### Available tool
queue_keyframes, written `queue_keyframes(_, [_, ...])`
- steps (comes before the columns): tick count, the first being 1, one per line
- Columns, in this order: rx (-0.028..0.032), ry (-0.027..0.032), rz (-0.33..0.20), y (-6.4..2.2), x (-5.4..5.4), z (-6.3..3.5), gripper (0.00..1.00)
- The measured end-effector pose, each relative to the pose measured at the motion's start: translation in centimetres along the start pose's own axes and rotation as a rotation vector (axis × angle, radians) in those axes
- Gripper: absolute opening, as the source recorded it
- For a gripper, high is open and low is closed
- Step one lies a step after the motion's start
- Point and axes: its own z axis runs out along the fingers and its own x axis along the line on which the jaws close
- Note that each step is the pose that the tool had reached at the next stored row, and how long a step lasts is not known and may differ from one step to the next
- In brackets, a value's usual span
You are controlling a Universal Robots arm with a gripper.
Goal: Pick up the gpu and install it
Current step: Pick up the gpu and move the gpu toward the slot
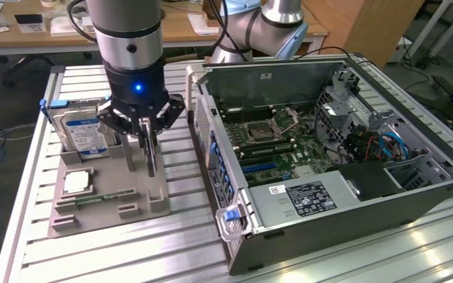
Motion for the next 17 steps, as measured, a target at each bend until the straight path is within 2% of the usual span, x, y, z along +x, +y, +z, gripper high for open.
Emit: queue_keyframes(17, [0.0000, 0.0000, 0.000, 0.11, 0.0, -1.79, 0.27])
